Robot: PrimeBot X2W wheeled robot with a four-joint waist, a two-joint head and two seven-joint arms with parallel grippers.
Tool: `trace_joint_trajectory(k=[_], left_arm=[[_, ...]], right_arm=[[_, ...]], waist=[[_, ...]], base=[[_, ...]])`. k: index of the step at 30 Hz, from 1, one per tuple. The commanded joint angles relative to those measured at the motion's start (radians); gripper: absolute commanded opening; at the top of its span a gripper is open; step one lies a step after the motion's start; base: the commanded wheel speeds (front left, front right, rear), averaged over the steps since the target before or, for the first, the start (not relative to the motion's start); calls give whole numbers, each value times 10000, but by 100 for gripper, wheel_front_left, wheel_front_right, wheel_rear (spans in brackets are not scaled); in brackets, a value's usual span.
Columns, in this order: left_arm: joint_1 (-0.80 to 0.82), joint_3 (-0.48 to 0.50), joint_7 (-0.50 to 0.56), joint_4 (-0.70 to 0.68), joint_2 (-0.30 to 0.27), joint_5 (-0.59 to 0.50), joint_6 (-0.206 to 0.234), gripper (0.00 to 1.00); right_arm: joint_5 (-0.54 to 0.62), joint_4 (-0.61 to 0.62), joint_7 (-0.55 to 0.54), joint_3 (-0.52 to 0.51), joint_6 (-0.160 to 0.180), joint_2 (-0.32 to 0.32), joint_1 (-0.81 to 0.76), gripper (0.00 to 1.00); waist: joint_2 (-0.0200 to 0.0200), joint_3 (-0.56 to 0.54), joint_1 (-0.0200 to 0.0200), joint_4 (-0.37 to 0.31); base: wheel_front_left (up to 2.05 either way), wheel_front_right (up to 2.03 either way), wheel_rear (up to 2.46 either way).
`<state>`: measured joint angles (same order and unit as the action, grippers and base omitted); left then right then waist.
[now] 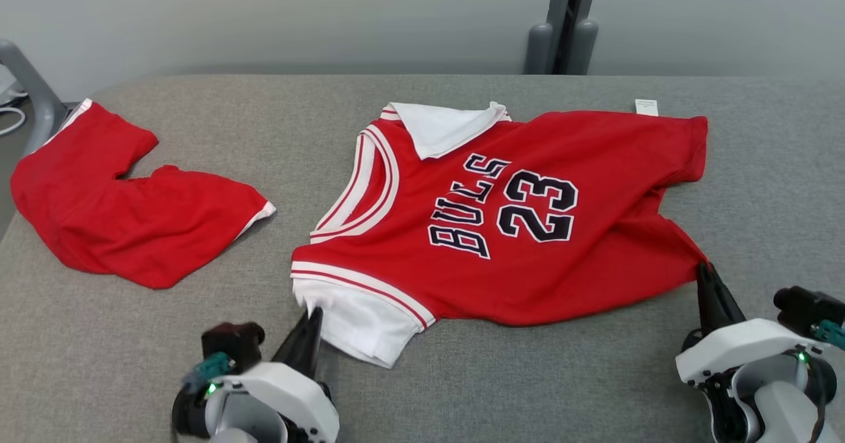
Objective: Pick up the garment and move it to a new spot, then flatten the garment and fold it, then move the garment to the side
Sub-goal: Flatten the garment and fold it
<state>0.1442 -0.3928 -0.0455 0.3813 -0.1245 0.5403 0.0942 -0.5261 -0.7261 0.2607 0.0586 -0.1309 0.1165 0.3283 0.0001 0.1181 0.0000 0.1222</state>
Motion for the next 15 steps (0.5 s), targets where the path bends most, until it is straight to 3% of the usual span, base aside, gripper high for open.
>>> trace_joint_trajectory(k=[1, 8, 15], left_arm=[[187, 225, -215, -532, -47, 337, -314, 0], [530, 1000, -517, -2505, 170, 1612, -916, 0], [1237, 1477, -189, -4370, 321, 2520, -808, 0]], right_arm=[[-139, 309, 60, 188, 4, 204, 98, 0], [-1058, 1819, -614, 645, 4, 1041, 420, 0], [-1990, 3902, -1722, 99, 4, 1627, 1085, 0]], waist=[[-1, -98, 0, -118], [-1, -393, 0, -548], [-1, -580, 0, -1035]], base=[[0, 0, 0], [0, 0, 0], [0, 0, 0]])
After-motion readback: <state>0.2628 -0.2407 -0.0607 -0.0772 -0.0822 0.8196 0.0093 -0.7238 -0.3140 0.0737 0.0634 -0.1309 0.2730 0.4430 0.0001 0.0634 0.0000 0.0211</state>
